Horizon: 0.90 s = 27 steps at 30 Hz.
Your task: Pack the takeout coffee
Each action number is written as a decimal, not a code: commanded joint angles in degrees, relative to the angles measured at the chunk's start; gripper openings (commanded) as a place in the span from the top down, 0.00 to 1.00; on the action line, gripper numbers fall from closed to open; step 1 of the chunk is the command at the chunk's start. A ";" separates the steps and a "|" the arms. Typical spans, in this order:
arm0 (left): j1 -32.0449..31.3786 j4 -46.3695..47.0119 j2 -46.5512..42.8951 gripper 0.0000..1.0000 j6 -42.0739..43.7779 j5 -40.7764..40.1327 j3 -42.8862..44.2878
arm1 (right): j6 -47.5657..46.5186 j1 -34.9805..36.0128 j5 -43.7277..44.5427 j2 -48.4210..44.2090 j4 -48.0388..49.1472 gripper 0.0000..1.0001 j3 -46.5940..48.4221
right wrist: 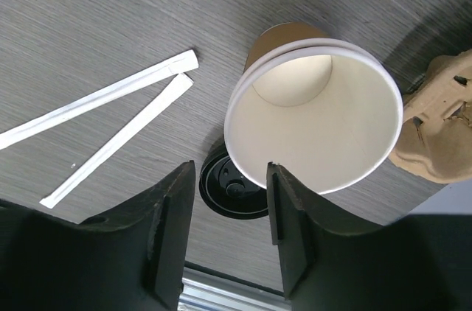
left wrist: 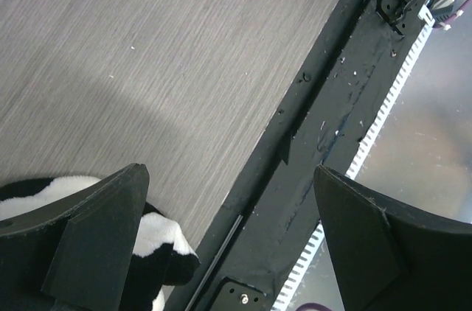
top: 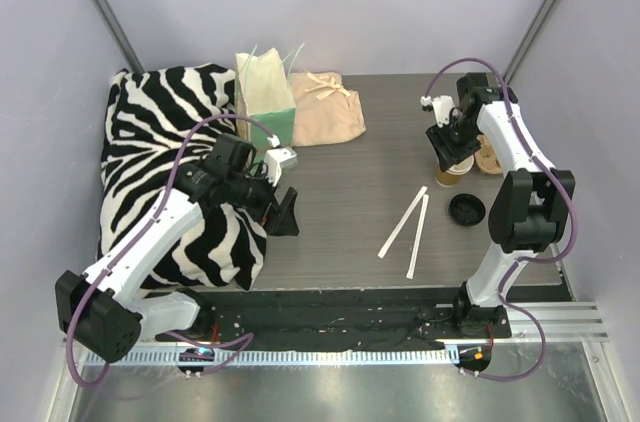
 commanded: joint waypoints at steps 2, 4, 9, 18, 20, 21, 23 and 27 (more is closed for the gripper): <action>-0.77 5.09 0.22 0.00 -1.50 1.10 0.49 | -0.53 0.36 0.83 0.84 -0.48 0.53 2.34; -0.86 5.62 0.30 0.00 -1.50 0.75 0.23 | -0.44 0.36 0.92 1.45 -0.13 0.55 2.43; -1.04 5.89 0.74 0.01 -1.15 0.57 0.31 | -0.70 0.36 1.18 2.77 0.14 0.61 2.43; -1.74 7.81 2.41 0.00 -2.03 0.22 1.19 | -0.36 0.36 1.09 2.78 0.49 0.99 2.87; -3.49 9.57 3.37 0.00 -4.39 -0.83 1.63 | 0.26 0.36 1.00 1.64 -0.12 0.99 3.66; -4.28 11.84 3.82 0.00 -5.01 -1.70 1.89 | 0.52 0.36 0.92 0.24 -0.47 0.99 3.92; -7.97 14.75 5.83 0.00 -9.21 -3.90 3.47 | 1.66 0.36 -0.48 -1.61 -1.09 0.99 3.84; -13.25 24.84 12.93 0.00 -18.88 -6.55 8.04 | 4.47 2.12 -3.39 -5.22 -1.45 0.99 2.61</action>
